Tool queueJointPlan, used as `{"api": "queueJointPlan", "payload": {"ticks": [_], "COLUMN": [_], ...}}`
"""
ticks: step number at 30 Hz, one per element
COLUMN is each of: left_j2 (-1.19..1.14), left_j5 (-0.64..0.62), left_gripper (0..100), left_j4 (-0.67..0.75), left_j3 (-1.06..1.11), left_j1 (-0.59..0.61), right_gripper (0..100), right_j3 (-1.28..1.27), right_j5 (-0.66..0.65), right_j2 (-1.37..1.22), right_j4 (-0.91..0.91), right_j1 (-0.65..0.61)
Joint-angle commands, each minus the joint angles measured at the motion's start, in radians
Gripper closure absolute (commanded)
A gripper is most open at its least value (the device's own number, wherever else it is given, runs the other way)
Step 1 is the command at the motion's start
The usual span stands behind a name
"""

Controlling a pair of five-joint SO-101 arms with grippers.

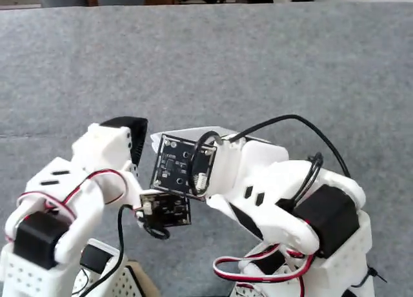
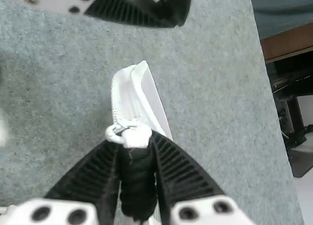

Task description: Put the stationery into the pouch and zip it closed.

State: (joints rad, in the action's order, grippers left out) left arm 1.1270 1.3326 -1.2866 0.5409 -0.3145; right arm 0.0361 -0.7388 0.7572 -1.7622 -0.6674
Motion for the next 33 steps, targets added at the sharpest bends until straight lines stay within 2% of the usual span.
{"api": "queueJointPlan", "payload": {"ticks": [1, 5, 9, 15, 19, 26, 33], "left_j2": [0.014, 0.015, 0.015, 0.087, 0.137, 0.152, 0.153], "left_j5": [0.0, 0.083, 0.103, 0.092, 0.061, 0.052, 0.06], "left_gripper": [93, 81, 80, 80, 80, 80, 80], "left_j4": [0.025, -0.043, -0.175, -0.37, -0.328, -0.072, -0.021], "left_j3": [-0.001, -0.019, -0.09, -0.2, -0.162, -0.002, 0.09], "left_j1": [-0.007, 0.024, 0.019, -0.096, -0.114, -0.11, -0.119], "right_gripper": [98.5, 98.5, 98.5, 98.5, 98.5, 98.5, 98.5], "right_j3": [0.004, 0.004, 0.004, 0.004, 0.004, 0.013, 0.013], "right_j5": [-0.008, -0.008, -0.008, -0.009, -0.008, -0.002, -0.002], "right_j2": [0.013, 0.012, 0.012, 0.01, 0.01, 0.019, 0.019], "right_j4": [-0.005, -0.005, -0.005, -0.003, -0.003, -0.003, -0.005], "right_j1": [-0.009, -0.009, -0.009, -0.009, -0.009, -0.012, -0.012]}}
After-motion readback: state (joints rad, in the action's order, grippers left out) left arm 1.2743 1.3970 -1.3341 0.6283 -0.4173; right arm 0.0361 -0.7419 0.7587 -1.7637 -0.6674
